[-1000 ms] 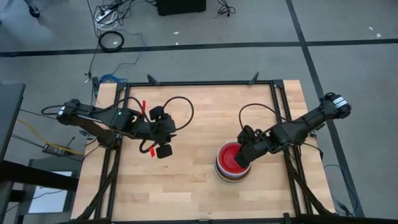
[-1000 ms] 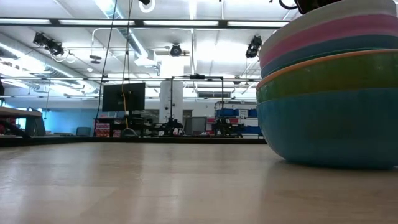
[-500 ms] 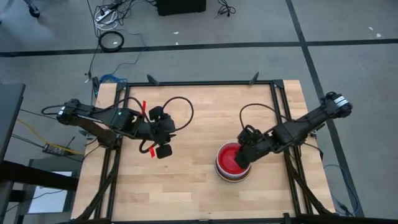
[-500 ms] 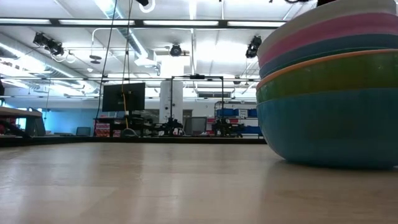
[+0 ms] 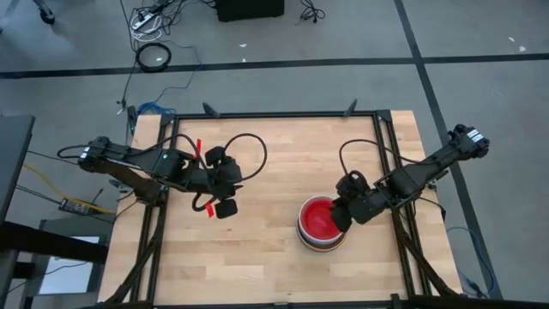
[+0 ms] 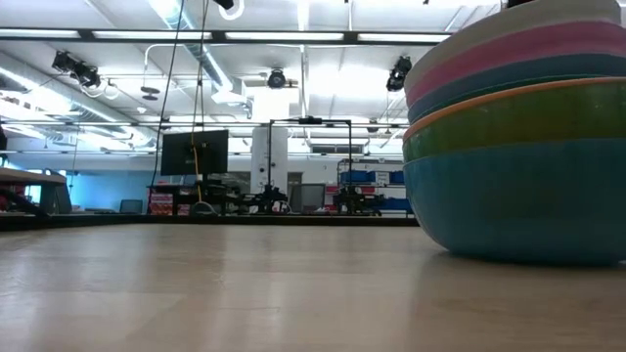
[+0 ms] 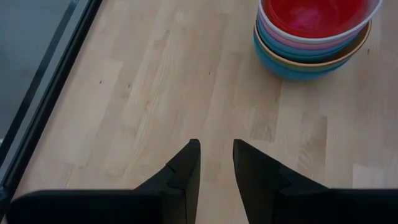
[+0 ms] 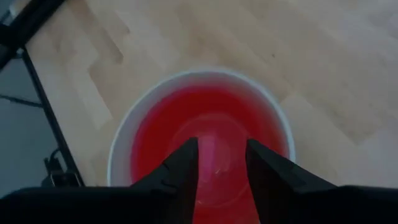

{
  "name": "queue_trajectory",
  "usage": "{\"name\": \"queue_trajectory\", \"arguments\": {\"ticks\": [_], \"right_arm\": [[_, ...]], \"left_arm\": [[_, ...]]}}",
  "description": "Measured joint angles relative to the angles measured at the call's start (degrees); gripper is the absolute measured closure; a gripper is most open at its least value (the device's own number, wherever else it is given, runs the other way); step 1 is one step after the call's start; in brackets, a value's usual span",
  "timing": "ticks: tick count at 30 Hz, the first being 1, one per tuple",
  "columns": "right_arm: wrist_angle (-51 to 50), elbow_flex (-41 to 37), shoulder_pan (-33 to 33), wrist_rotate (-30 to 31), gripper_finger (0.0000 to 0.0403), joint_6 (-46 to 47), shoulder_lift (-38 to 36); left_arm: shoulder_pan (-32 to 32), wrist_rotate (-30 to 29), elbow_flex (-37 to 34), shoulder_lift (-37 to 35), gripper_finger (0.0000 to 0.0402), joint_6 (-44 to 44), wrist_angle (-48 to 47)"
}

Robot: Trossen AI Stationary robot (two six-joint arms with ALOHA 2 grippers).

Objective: Nest bowls inside each other
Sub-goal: Move the stacked bowls to the center of the table

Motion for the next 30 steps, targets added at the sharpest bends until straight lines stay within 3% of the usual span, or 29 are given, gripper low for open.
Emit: {"name": "queue_trajectory", "arguments": {"ticks": [3,8,14,20,30], "right_arm": [[-3.3,0.0,1.9,-3.5,0.0282,3.3,-0.9],[-13.8,0.0,9.5,-7.8,0.0282,17.4,-3.0],[-20.8,0.0,17.6,-7.7,0.0282,31.2,-2.4],[-21.1,0.0,19.4,-10.5,0.0282,33.1,4.5],[-18.9,0.0,17.5,-11.0,0.0282,27.2,14.0]], "left_arm": [[0.0,0.0,0.0,0.0,0.0298,-0.2,-0.2],[-0.8,0.0,0.0,0.0,0.0298,-2.0,-3.0],[-1.6,-1.0,0.0,0.0,0.0298,-3.8,-4.5],[-2.2,-1.7,0.0,0.0,0.0298,-4.7,-4.3],[-2.7,-1.9,0.0,0.0,0.0298,-5.5,-4.2]]}}
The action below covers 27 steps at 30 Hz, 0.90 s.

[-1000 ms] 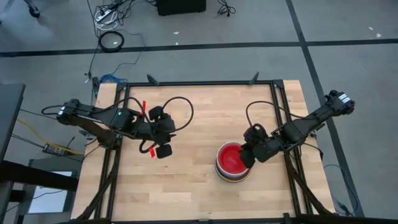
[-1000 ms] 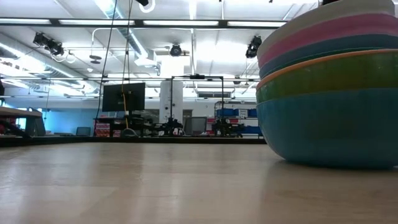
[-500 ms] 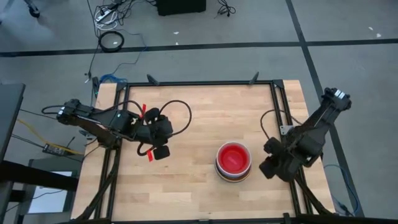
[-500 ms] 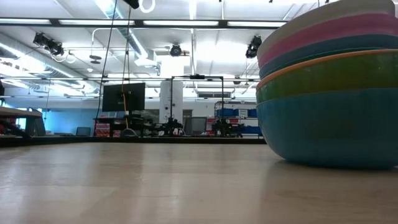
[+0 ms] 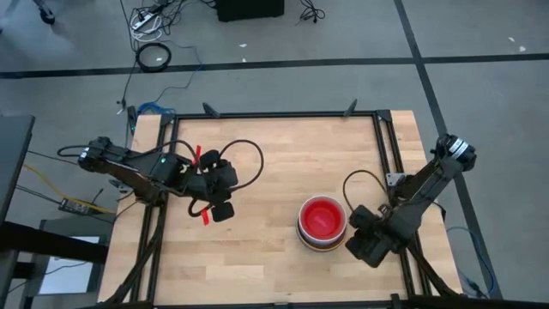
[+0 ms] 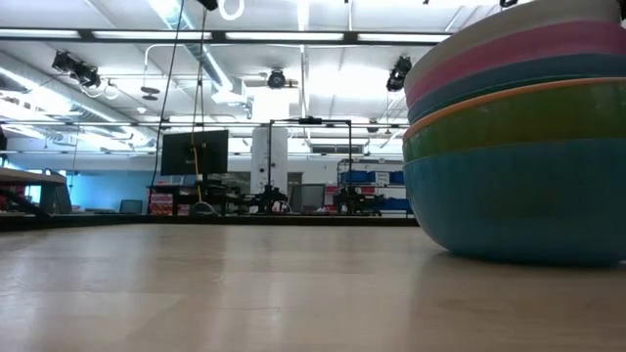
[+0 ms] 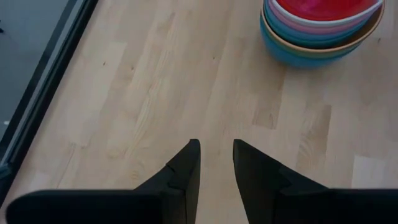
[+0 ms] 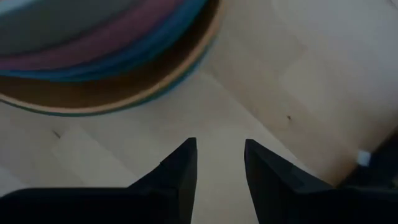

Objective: Nest bowls inside each other
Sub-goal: Move the stacked bowls to the center of the table

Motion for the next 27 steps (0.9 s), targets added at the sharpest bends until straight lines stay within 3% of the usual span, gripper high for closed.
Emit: {"name": "queue_trajectory", "arguments": {"ticks": [11,27], "right_arm": [[6.6,0.0,-2.7,3.3,0.0282,-5.7,5.3],[13.6,0.0,-10.3,9.0,0.0282,-13.3,5.2]], "left_arm": [[-0.3,-0.3,0.0,0.0,0.0298,-0.3,0.0],[-0.3,-0.9,0.0,0.0,0.0298,-0.2,0.0]]}}
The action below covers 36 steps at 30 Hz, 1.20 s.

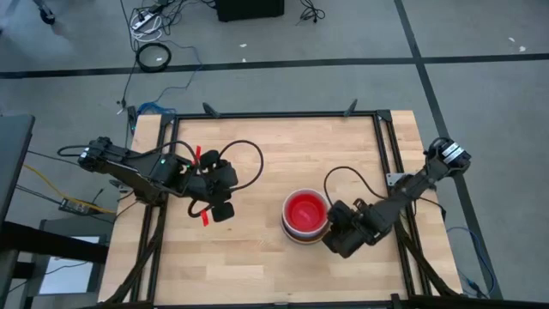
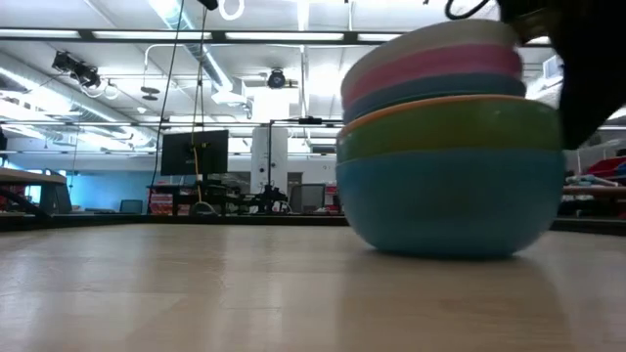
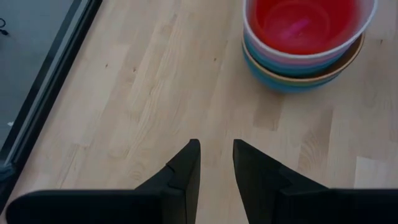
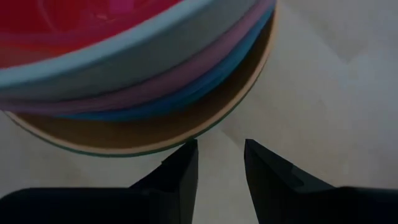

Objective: Nest bowls inside each other
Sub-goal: Move the stacked bowls to the center of the table

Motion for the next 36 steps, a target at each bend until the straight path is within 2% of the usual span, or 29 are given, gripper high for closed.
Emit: {"name": "queue_trajectory", "arguments": {"ticks": [21,24,30,36], "right_arm": [[18.2,0.0,-17.9,1.0,0.0282,-23.6,0.0],[17.6,0.0,-18.5,1.0,0.0282,-24.8,0.0],[16.0,0.0,-18.0,2.4,0.0287,-26.0,-0.2],[14.4,0.0,-13.5,6.4,0.0289,-27.3,-4.7]], "left_arm": [[0.0,-0.1,0.0,0.0,0.0298,0.1,-0.7],[0.0,-0.9,0.0,0.0,0.0298,-1.4,-4.9],[-0.5,-3.7,0.0,0.0,0.0298,-10.4,-17.4],[-5.1,-6.2,0.0,-0.4,0.0298,-14.6,-19.5]]}}
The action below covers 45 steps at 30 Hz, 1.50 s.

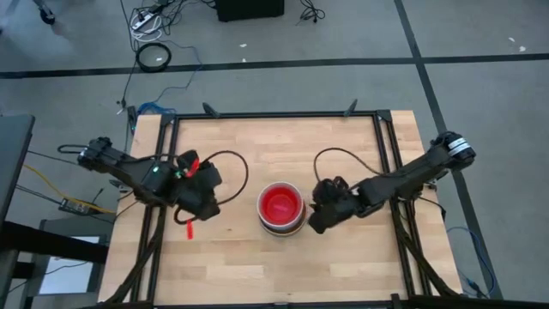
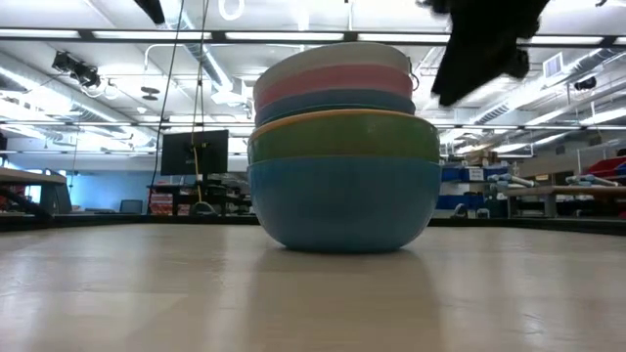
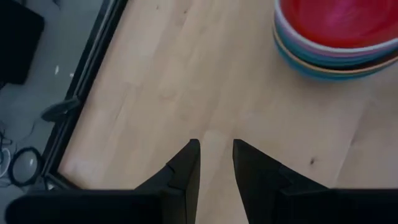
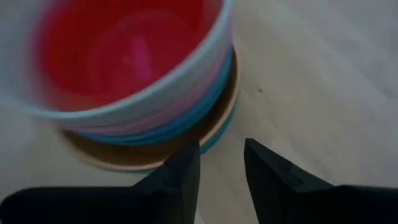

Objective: Nest bowls inside each other
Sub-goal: Move the stacked bowls to the center of the table, then return to Home Position

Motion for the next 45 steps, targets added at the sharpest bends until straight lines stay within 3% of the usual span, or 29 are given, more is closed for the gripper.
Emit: {"name": "queue_trajectory", "arguments": {"ticks": [4,11,17,21,24,26,29,33,35,39,45], "right_arm": [[2.2,0.0,3.9,1.1,0.0289,-3.9,-6.6],[15.9,0.0,11.2,-2.1,0.0289,-12.5,-19.4],[26.3,0.0,14.4,-1.2,0.0290,-17.7,-26.8],[29.1,0.0,13.9,2.2,0.0289,-19.9,-30.4],[30.2,0.0,13.5,1.6,0.0288,-33.4,-32.8],[31.0,0.0,13.5,-4.0,0.0289,-45.2,-33.4],[33.7,0.0,13.2,-12.6,0.0289,-55.1,-33.4],[33.8,0.0,9.8,-20.7,0.0288,-61.2,-34.1],[33.5,0.0,6.6,-25.1,0.0288,-60.7,-33.8],[34.0,0.0,-2.1,-36.3,0.0285,-57.3,-32.2],[37.8,0.0,-14.8,-47.5,0.0283,-55.3,-27.8]], "left_arm": [[-4.1,-5.1,0.0,-1.8,0.0298,-2.8,0.1],[-12.8,-19.9,0.0,-8.0,0.0298,-3.5,0.9],[-14.4,-15.1,0.0,-9.9,0.0298,-3.8,2.7],[-14.3,-15.6,0.0,-9.4,0.0298,-4.9,4.8],[-14.4,-14.5,0.0,-8.3,0.0298,3.1,6.1],[-14.8,-14.4,-0.1,-7.9,0.0298,13.4,14.0],[-14.8,-7.9,-0.1,-9.6,0.0298,32.9,31.1],[-13.4,15.0,-0.3,-12.2,0.0298,58.2,49.0],[-11.5,19.3,-1.4,-13.4,0.0298,61.2,53.4],[-5.9,21.7,-5.2,-15.6,0.0298,59.8,58.3],[3.9,27.6,-13.4,-18.1,0.0298,60.1,67.4]]}}
